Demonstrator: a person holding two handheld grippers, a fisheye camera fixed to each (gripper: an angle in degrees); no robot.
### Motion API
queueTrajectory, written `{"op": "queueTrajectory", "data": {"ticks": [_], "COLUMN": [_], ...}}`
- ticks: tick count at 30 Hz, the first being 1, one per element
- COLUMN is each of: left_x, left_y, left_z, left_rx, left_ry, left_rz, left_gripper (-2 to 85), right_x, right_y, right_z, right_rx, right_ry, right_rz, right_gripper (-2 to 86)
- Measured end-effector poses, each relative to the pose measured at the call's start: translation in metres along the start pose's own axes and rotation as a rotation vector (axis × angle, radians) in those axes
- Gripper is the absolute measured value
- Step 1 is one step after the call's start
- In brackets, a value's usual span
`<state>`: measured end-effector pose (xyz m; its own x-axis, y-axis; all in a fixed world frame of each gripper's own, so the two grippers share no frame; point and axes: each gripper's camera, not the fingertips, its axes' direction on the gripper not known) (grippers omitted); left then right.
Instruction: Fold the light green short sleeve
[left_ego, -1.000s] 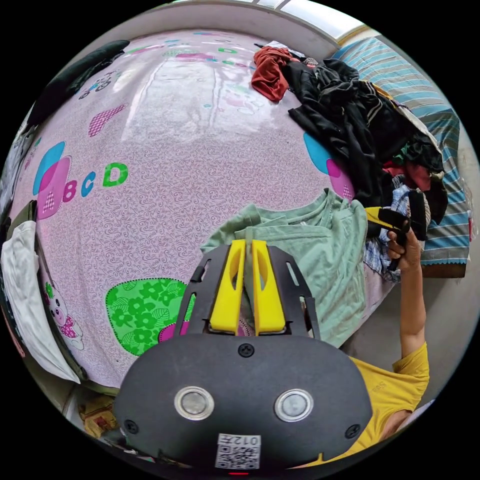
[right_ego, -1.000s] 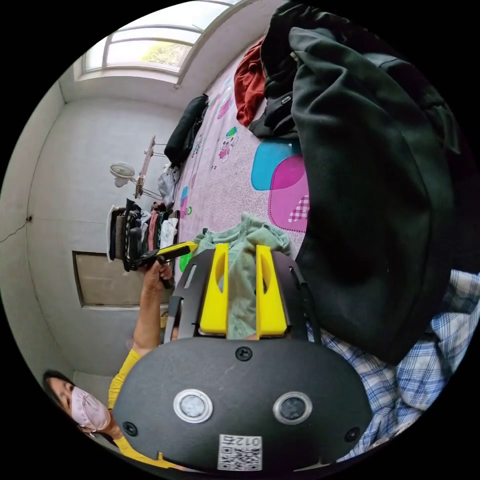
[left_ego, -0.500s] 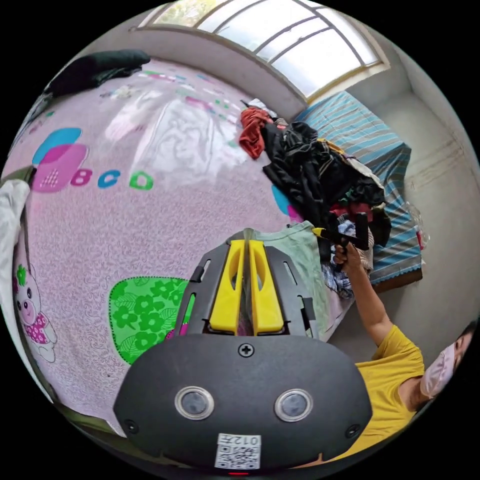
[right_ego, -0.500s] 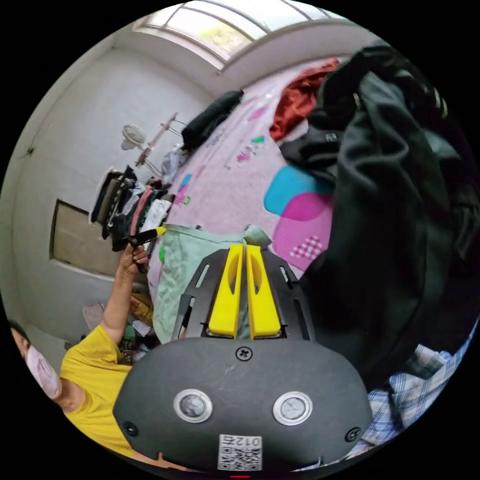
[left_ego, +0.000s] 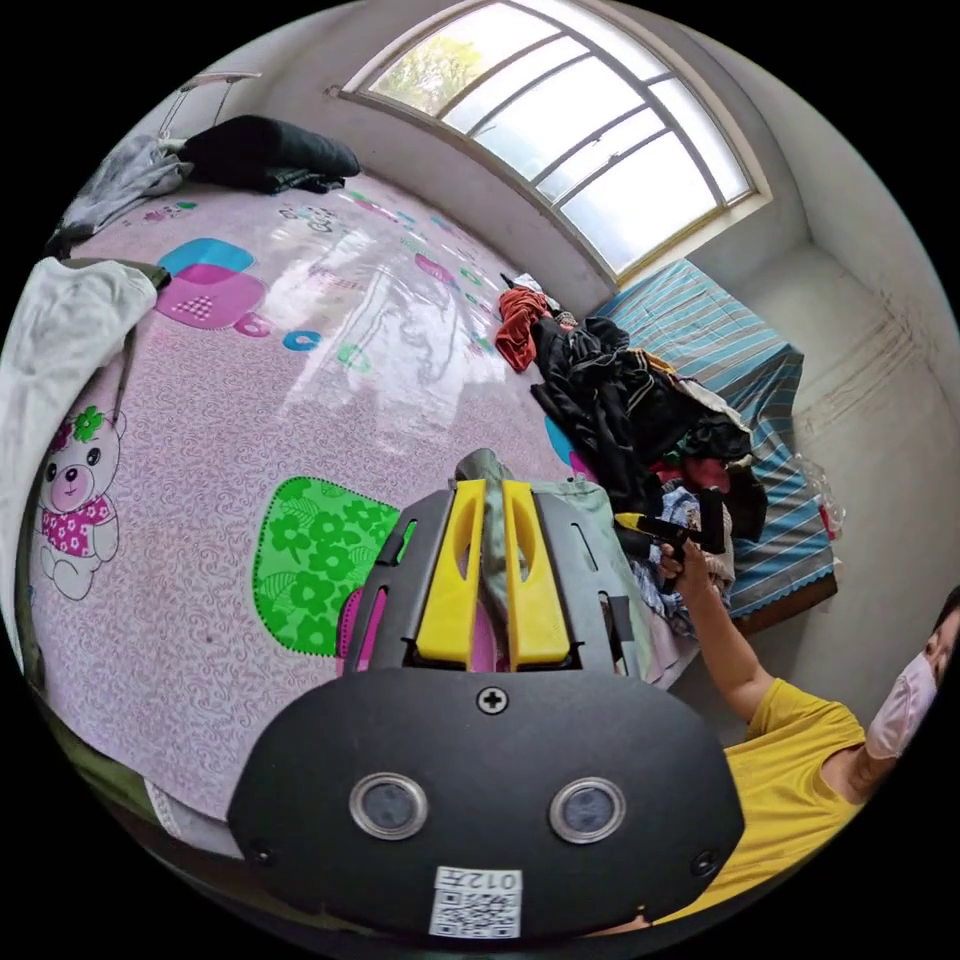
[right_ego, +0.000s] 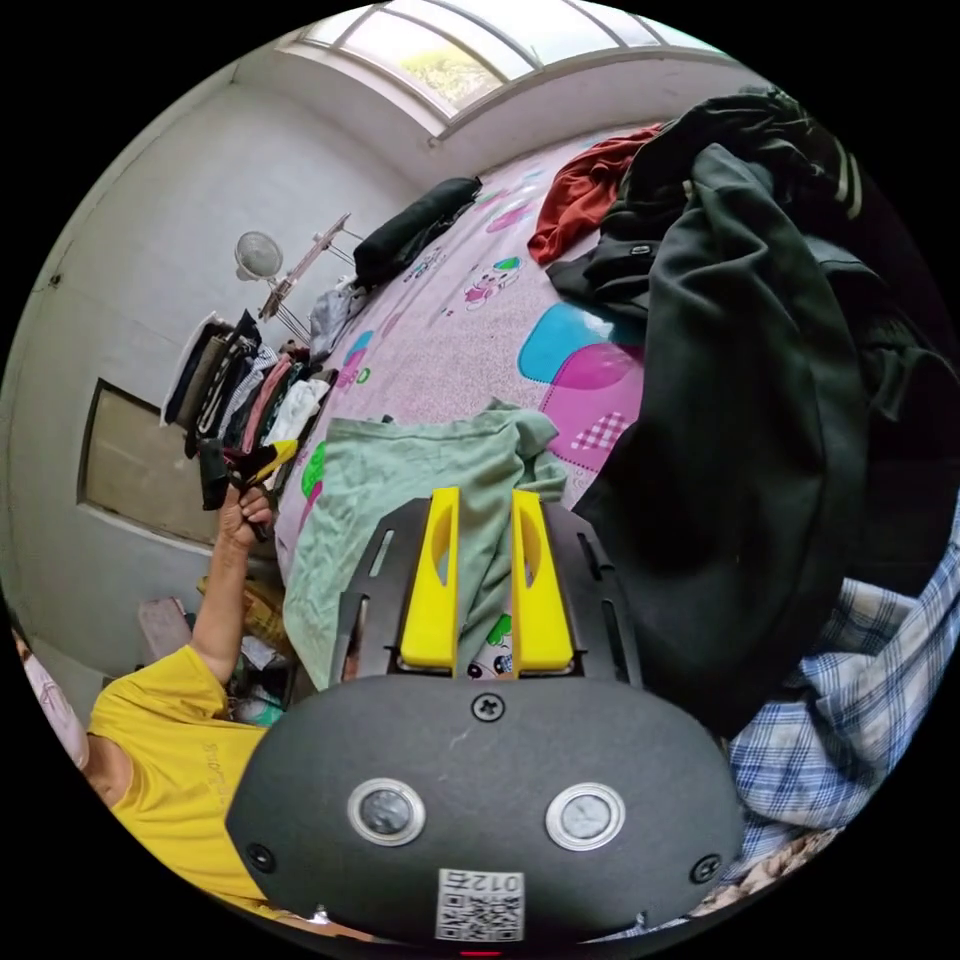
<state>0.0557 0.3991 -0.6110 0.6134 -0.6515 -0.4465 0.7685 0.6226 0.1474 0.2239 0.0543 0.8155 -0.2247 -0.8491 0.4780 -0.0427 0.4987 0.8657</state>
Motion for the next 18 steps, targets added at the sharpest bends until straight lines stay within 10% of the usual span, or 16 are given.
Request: {"op": "queueTrajectory", "data": {"ticks": [18], "left_x": [0.117], "left_y": [0.061], "left_z": [0.038], "left_rx": [-0.174], "left_ry": [-0.280], "left_rz": [0.258], "left_gripper": [0.4], "right_x": [0.009], "right_y": [0.050], "right_z": [-0.014], "right_rx": [0.189], "right_ry": [0.061], "right_rz": [0.059], "right_gripper": [1.6]}}
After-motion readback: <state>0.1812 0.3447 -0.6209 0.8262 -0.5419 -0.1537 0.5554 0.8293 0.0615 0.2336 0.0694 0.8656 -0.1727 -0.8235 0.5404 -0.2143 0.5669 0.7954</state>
